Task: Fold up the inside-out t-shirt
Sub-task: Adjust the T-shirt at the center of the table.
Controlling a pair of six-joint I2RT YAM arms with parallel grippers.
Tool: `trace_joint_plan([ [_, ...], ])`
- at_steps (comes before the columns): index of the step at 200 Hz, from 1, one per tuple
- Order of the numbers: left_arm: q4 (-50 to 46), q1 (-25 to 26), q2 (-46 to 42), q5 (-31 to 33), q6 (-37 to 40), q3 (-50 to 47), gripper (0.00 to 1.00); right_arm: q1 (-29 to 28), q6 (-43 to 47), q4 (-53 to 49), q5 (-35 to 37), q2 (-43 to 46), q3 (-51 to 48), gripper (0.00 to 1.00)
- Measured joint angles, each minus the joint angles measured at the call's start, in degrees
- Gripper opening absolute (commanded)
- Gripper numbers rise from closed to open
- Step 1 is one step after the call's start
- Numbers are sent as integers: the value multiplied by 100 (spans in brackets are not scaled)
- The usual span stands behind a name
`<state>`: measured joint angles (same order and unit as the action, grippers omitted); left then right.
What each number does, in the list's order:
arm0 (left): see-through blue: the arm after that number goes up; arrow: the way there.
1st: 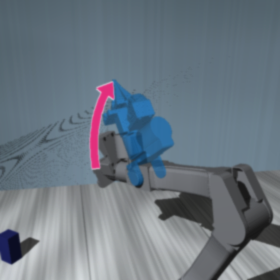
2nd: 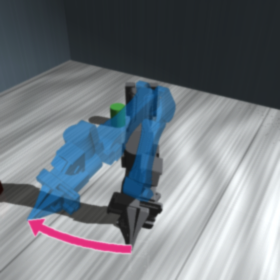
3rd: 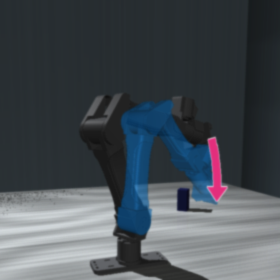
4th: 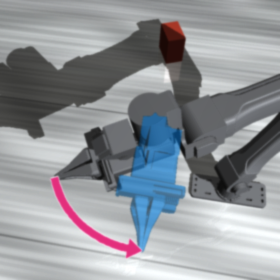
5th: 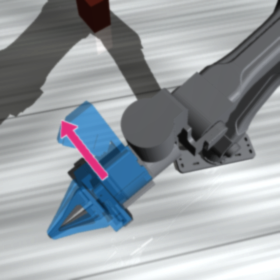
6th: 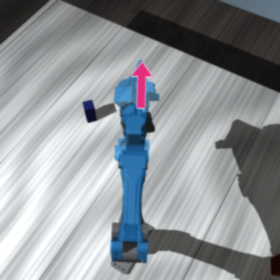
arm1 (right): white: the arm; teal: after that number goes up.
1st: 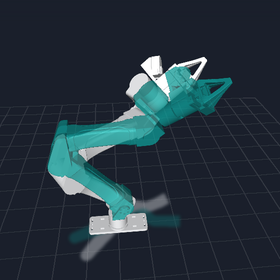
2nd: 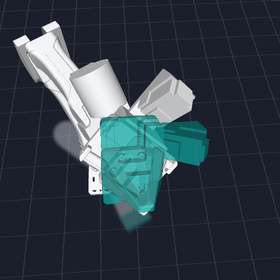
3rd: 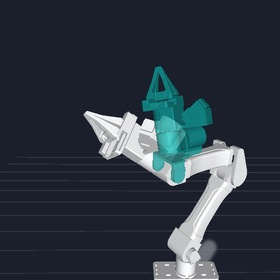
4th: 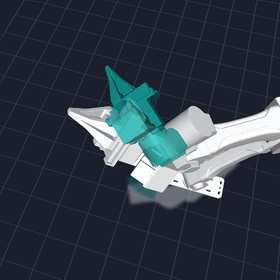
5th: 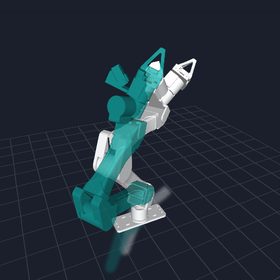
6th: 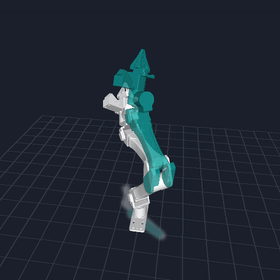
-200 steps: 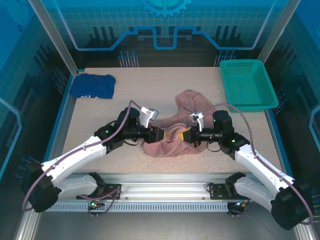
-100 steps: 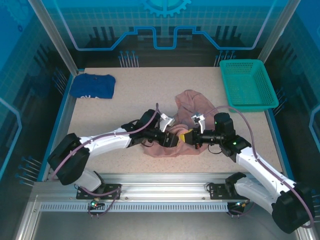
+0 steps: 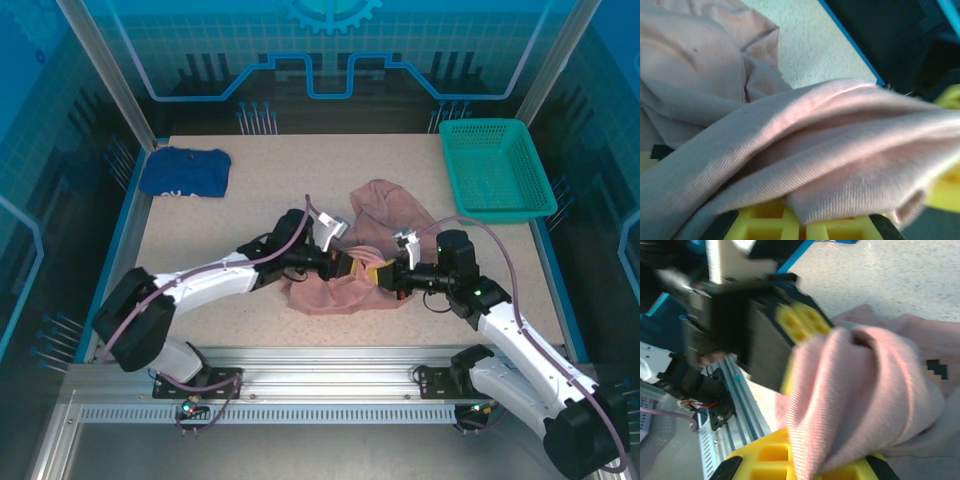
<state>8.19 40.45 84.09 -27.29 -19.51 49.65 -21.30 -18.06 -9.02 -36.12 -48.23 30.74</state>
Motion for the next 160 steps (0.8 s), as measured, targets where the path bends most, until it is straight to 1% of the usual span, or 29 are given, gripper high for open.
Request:
trace_joint_plan([
  [3,-22,-20,-72,-2,42,-13,0,11,13,-33,28,-2,0,0],
  [29,-122,-87,-730,-28,264,-153,0,37,17,-190,173,-66,37,0],
  [55,-352,-87,-1099,-179,433,-199,0,37,-9,-249,345,-144,212,0],
  [88,-743,-85,-1458,-413,570,-302,1,15,-90,-557,997,-424,754,0],
  [102,-632,-85,-1705,-525,452,-518,2,-160,-42,-719,1305,-688,1034,1],
  [125,-278,-87,-2072,-614,33,-914,3,-743,192,-955,1915,-1130,1368,1],
  [149,-243,-87,-2157,-608,-195,-994,3,-1185,533,-1086,2374,-1281,1416,2],
  [160,-308,-87,-2157,-579,-229,-994,3,-1279,675,-1093,2474,-1285,1416,5],
])
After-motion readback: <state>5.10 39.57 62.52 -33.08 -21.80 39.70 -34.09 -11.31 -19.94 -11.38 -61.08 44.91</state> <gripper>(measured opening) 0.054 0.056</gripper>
